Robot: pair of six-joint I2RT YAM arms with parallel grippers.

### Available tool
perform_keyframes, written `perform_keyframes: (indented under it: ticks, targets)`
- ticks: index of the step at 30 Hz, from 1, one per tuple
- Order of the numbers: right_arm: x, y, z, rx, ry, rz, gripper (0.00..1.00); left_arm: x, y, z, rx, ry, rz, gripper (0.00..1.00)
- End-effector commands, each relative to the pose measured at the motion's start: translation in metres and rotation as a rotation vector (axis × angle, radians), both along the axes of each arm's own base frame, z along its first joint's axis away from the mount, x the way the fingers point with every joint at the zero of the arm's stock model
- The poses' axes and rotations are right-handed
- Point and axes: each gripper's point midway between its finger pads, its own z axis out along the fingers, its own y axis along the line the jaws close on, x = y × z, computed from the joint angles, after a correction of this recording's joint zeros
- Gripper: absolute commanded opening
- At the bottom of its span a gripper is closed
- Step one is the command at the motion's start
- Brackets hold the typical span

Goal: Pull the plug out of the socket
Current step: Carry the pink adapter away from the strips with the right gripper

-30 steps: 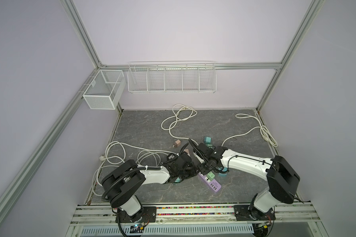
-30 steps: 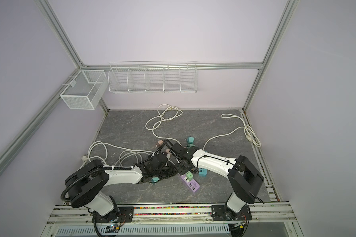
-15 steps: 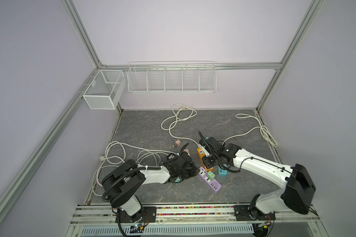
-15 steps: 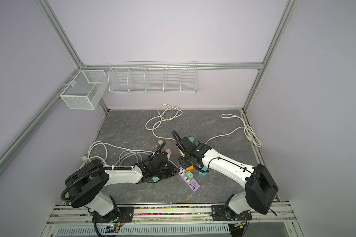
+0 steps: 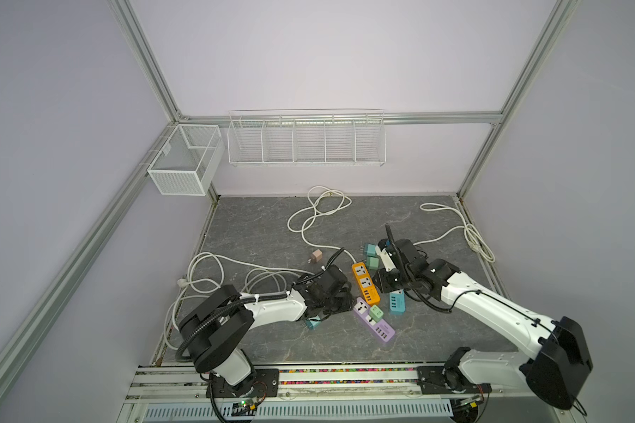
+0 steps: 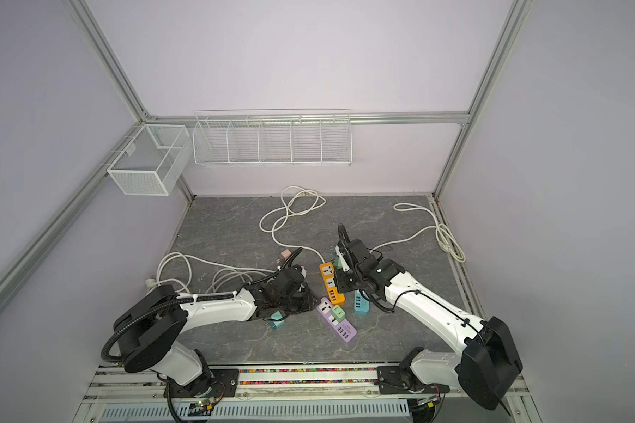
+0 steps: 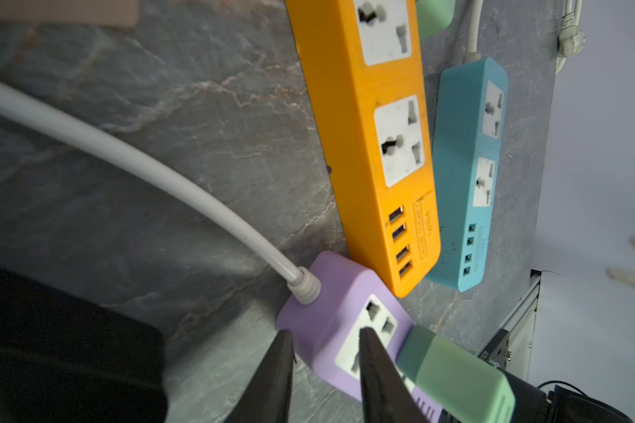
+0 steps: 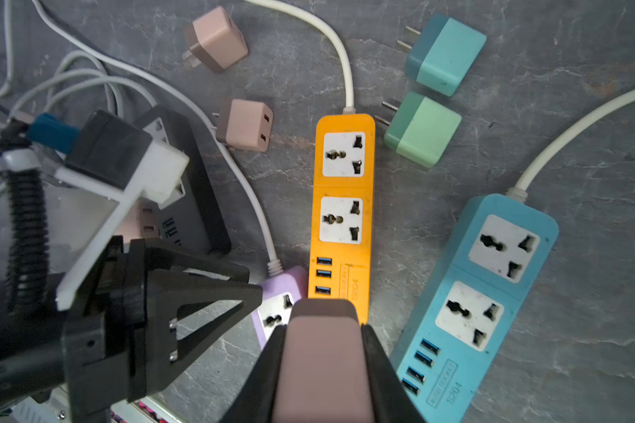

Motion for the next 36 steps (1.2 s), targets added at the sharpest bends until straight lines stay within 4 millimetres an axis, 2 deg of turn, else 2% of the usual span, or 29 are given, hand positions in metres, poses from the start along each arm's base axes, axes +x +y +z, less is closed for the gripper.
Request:
perform_keyframes:
  ticks: [1, 8, 12, 16, 21, 28, 36]
  targets:
    - [0.011, 0.012, 0.004, 0.098, -0.011, -0.044, 0.23, 0.017, 0.005, 0.023, 0.022, -0.087, 0.012, 0.33]
    - [0.029, 0.038, -0.002, 0.205, 0.009, -0.074, 0.22, 0.037, 0.021, 0.049, 0.028, -0.168, 0.058, 0.33]
    - [0.041, 0.057, -0.017, 0.246, 0.044, -0.067, 0.21, 0.045, 0.036, 0.056, 0.036, -0.193, 0.088, 0.34]
    - [0.05, 0.074, -0.025, 0.295, 0.067, -0.061, 0.19, 0.047, 0.05, 0.058, 0.073, -0.209, 0.111, 0.34]
    - [0.061, 0.085, -0.035, 0.329, 0.077, -0.079, 0.2, 0.049, 0.068, 0.059, 0.136, -0.224, 0.158, 0.35]
    - [0.077, 0.096, -0.045, 0.363, 0.071, -0.115, 0.2, 0.048, 0.079, 0.058, 0.163, -0.225, 0.188, 0.35]
    - [0.086, 0.109, -0.06, 0.375, 0.085, -0.127, 0.22, 0.045, 0.088, 0.053, 0.174, -0.224, 0.221, 0.35]
